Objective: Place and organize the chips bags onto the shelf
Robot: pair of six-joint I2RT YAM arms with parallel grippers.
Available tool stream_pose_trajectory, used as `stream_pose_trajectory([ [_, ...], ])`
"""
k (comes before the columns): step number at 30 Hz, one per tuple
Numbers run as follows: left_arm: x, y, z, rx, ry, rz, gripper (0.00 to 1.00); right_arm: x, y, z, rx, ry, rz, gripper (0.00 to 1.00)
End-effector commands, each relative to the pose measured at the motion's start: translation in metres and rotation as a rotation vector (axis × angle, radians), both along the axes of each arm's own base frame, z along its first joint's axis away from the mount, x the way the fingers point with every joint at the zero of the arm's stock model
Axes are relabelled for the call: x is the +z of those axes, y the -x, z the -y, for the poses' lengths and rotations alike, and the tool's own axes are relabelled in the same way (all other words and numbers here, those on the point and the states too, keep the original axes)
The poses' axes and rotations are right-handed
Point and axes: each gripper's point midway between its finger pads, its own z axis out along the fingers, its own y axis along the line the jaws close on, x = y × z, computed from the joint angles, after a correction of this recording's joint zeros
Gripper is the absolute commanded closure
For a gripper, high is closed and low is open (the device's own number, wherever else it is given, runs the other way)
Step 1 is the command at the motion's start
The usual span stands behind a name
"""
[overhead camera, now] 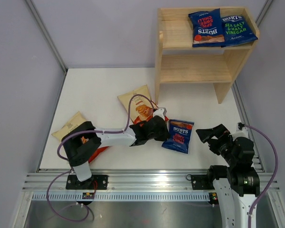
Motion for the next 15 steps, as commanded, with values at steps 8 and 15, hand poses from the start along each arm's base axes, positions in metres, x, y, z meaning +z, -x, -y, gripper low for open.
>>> stream_pose_trajectory([
  [8, 0.129, -0.027, -0.032, 0.202, 0.327, 0.303, 1.00, -0.005, -0.014, -0.050, 0.215, -0.294, -0.001, 0.01],
  [15, 0.179, -0.029, -0.079, 0.347, 0.446, 0.411, 1.00, -0.003, -0.017, -0.076, 0.355, -0.516, 0.006, 0.02],
])
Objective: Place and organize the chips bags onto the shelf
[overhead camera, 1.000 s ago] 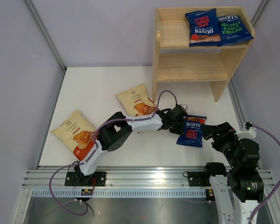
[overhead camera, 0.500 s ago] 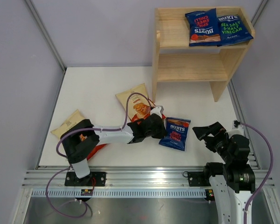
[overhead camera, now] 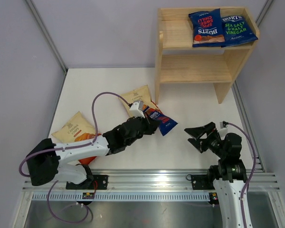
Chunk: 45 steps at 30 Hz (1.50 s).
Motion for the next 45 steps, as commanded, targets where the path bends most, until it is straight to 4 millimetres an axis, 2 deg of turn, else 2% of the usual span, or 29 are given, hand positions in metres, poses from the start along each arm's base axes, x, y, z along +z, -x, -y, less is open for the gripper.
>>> stream_pose_trajectory([
  [1, 0.052, -0.015, -0.023, 0.145, 0.153, 0.118, 1.00, 0.041, 0.000, -0.015, 0.086, -0.130, 0.118, 0.02],
  [3, 0.057, -0.015, -0.031, 0.161, 0.177, 0.138, 1.00, 0.039, -0.004, -0.017, 0.094, -0.161, 0.094, 0.02],
  [4, 0.066, -0.013, -0.036, 0.166, 0.197, 0.159, 1.00, 0.047, -0.007, -0.019, 0.098, -0.213, 0.101, 0.03],
  [5, 0.069, -0.012, -0.039, 0.167, 0.215, 0.175, 1.00, 0.038, -0.010, -0.021, 0.111, -0.246, 0.048, 0.04],
  [8, 0.090, -0.009, -0.044, 0.158, 0.269, 0.240, 1.00, 0.035, -0.019, -0.024, 0.120, -0.310, -0.020, 0.05],
  [10, 0.090, -0.005, -0.046, 0.135, 0.273, 0.274, 1.00, 0.051, -0.025, -0.024, 0.124, -0.343, 0.025, 0.06],
  [11, 0.102, -0.002, -0.047, 0.127, 0.320, 0.302, 1.00, 0.056, -0.025, -0.031, 0.149, -0.351, 0.025, 0.06],
  [12, 0.099, 0.000, -0.047, 0.118, 0.326, 0.307, 1.00, 0.061, -0.026, -0.034, 0.153, -0.359, 0.030, 0.06],
  [14, 0.109, 0.004, -0.048, 0.103, 0.375, 0.332, 1.00, 0.072, -0.032, -0.041, 0.168, -0.364, 0.054, 0.06],
  [17, 0.115, 0.012, -0.042, 0.066, 0.387, 0.358, 1.00, 0.076, -0.042, -0.056, 0.190, -0.365, 0.061, 0.06],
  [18, 0.119, 0.016, -0.038, 0.043, 0.384, 0.373, 1.00, 0.080, -0.035, -0.071, 0.244, -0.365, 0.069, 0.06],
  [19, 0.124, 0.019, -0.037, 0.033, 0.398, 0.388, 1.00, 0.079, -0.045, -0.077, 0.224, -0.353, 0.065, 0.06],
  [22, 0.129, 0.028, -0.031, -0.002, 0.411, 0.405, 1.00, 0.081, -0.050, -0.094, 0.253, -0.324, 0.091, 0.07],
  [28, 0.132, 0.039, -0.022, -0.063, 0.428, 0.415, 1.00, 0.101, -0.067, -0.100, 0.222, -0.352, 0.132, 0.09],
  [31, 0.131, 0.046, -0.016, -0.108, 0.438, 0.427, 1.00, 0.104, -0.072, -0.101, 0.208, -0.361, 0.128, 0.11],
  [35, 0.127, 0.051, -0.007, -0.150, 0.439, 0.440, 1.00, 0.107, -0.067, -0.109, 0.232, -0.372, 0.107, 0.27],
  [38, 0.126, 0.056, -0.001, -0.184, 0.436, 0.456, 1.00, 0.105, -0.066, -0.106, 0.212, -0.375, 0.092, 0.42],
  [39, 0.128, 0.058, 0.000, -0.198, 0.438, 0.462, 1.00, 0.103, -0.065, -0.105, 0.204, -0.366, 0.087, 0.52],
  [40, 0.125, 0.058, 0.001, -0.199, 0.430, 0.459, 1.00, 0.105, -0.064, -0.102, 0.192, -0.363, 0.102, 0.57],
  [42, 0.121, 0.058, -0.001, -0.196, 0.417, 0.461, 1.00, 0.104, -0.064, -0.098, 0.175, -0.346, 0.106, 0.62],
  [44, 0.114, 0.057, -0.004, -0.188, 0.391, 0.454, 1.00, 0.105, -0.063, -0.095, 0.156, -0.348, 0.119, 0.72],
  [45, 0.113, 0.055, -0.009, -0.168, 0.384, 0.455, 0.95, 0.106, -0.063, -0.094, 0.154, -0.337, 0.140, 0.74],
])
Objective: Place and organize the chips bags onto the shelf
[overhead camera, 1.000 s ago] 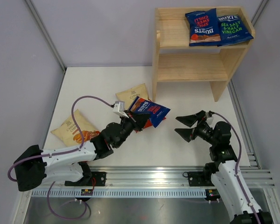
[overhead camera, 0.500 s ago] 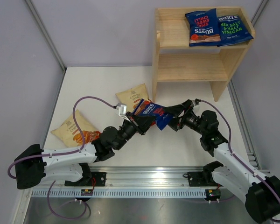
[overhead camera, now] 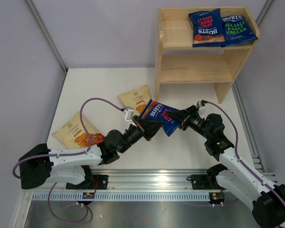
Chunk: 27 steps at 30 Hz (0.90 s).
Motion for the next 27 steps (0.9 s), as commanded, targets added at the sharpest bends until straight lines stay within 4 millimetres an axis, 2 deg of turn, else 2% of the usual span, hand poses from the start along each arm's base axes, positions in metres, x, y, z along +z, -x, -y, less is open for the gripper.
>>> stream_pose_trajectory([
  [1, 0.007, 0.001, -0.014, 0.037, 0.010, 0.050, 0.85, 0.026, -0.001, 0.005, -0.046, -0.005, 0.111, 0.76],
  [3, -0.005, 0.001, -0.021, 0.052, -0.018, 0.045, 0.75, 0.032, -0.002, 0.005, -0.051, -0.008, 0.150, 0.76],
  [4, -0.017, 0.002, -0.026, 0.058, -0.037, 0.037, 0.57, 0.035, -0.002, 0.006, -0.051, -0.008, 0.170, 0.79],
  [7, -0.027, 0.004, -0.040, 0.082, -0.050, 0.028, 0.41, 0.043, -0.002, 0.006, -0.056, 0.008, 0.242, 0.83],
  [8, -0.035, 0.004, -0.045, 0.091, -0.059, 0.009, 0.28, 0.044, -0.003, 0.005, -0.057, 0.017, 0.259, 0.85],
  [9, -0.039, 0.004, -0.049, 0.102, -0.065, -0.001, 0.20, 0.048, -0.003, 0.005, -0.058, 0.031, 0.301, 0.86],
  [10, -0.033, 0.006, -0.055, 0.106, -0.041, 0.006, 0.16, 0.049, -0.003, 0.005, -0.057, 0.042, 0.320, 0.86],
  [12, -0.038, 0.008, -0.064, 0.116, -0.052, 0.004, 0.12, 0.055, -0.003, 0.005, -0.061, 0.057, 0.377, 0.88],
  [14, -0.027, 0.007, -0.075, 0.145, -0.034, 0.010, 0.07, 0.056, -0.004, 0.005, -0.064, 0.077, 0.399, 0.88],
  [15, -0.039, 0.002, -0.080, 0.182, -0.086, -0.020, 0.02, 0.059, -0.004, 0.006, -0.067, 0.078, 0.409, 0.89],
  [17, -0.028, 0.001, -0.094, 0.217, -0.073, -0.015, 0.01, 0.065, -0.003, 0.007, -0.075, 0.081, 0.425, 0.89],
  [19, -0.032, -0.006, -0.108, 0.289, -0.133, -0.056, 0.01, 0.075, -0.003, 0.011, -0.103, 0.102, 0.438, 0.90],
  [20, -0.029, -0.008, -0.118, 0.326, -0.133, -0.085, 0.01, 0.069, -0.006, 0.014, -0.114, 0.152, 0.415, 0.90],
  [21, -0.034, -0.016, -0.136, 0.421, -0.224, -0.134, 0.01, 0.089, -0.006, 0.020, -0.154, 0.156, 0.445, 0.90],
  [22, -0.037, -0.019, -0.147, 0.472, -0.267, -0.166, 0.01, 0.093, -0.007, 0.023, -0.174, 0.180, 0.448, 0.91],
  [23, -0.034, -0.021, -0.158, 0.517, -0.283, -0.204, 0.01, 0.090, -0.010, 0.026, -0.188, 0.225, 0.428, 0.91],
  [24, -0.052, -0.022, -0.178, 0.589, -0.405, -0.235, 0.01, 0.110, -0.012, 0.033, -0.235, 0.225, 0.452, 0.91],
  [25, -0.033, -0.022, -0.185, 0.612, -0.394, -0.240, 0.01, 0.117, -0.013, 0.036, -0.252, 0.238, 0.457, 0.90],
  [26, -0.030, -0.021, -0.192, 0.629, -0.418, -0.246, 0.01, 0.124, -0.015, 0.039, -0.271, 0.250, 0.460, 0.90],
  [27, -0.039, -0.017, -0.203, 0.645, -0.507, -0.254, 0.01, 0.136, -0.018, 0.041, -0.287, 0.271, 0.462, 0.90],
])
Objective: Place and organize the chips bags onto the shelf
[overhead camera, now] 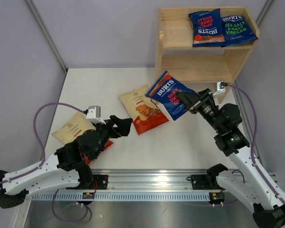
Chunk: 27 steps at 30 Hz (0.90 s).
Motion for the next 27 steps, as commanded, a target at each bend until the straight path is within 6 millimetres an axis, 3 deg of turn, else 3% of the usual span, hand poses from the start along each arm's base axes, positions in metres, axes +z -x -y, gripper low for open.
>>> stream_pose_trajectory([
  [1, -0.004, -0.002, -0.061, 0.193, -0.223, -0.085, 0.01, 0.049, -0.011, 0.021, -0.153, 0.058, 0.081, 0.90],
  [3, -0.007, 0.002, -0.075, 0.206, -0.337, -0.117, 0.01, 0.069, -0.021, 0.026, -0.199, 0.074, 0.081, 0.90],
  [5, 0.013, 0.004, -0.082, 0.213, -0.362, -0.122, 0.01, 0.084, -0.028, 0.027, -0.224, 0.091, 0.091, 0.90],
  [6, 0.007, 0.008, -0.094, 0.226, -0.434, -0.143, 0.01, 0.103, -0.032, 0.027, -0.236, 0.081, 0.115, 0.91],
  [8, 0.015, 0.010, -0.100, 0.230, -0.468, -0.153, 0.01, 0.117, -0.041, 0.034, -0.291, 0.086, 0.121, 0.91],
  [9, 0.012, 0.013, -0.105, 0.224, -0.505, -0.164, 0.01, 0.135, -0.048, 0.039, -0.334, 0.078, 0.141, 0.91],
  [15, 0.018, 0.024, -0.112, 0.128, -0.524, -0.127, 0.01, 0.187, -0.086, 0.056, -0.519, 0.157, 0.221, 0.91],
  [21, 0.019, 0.029, -0.128, 0.124, -0.508, -0.074, 0.01, 0.214, -0.133, 0.064, -0.617, 0.225, 0.274, 0.91],
  [27, 0.006, 0.030, -0.140, 0.155, -0.531, -0.070, 0.01, 0.221, -0.183, 0.070, -0.642, 0.243, 0.287, 0.90],
])
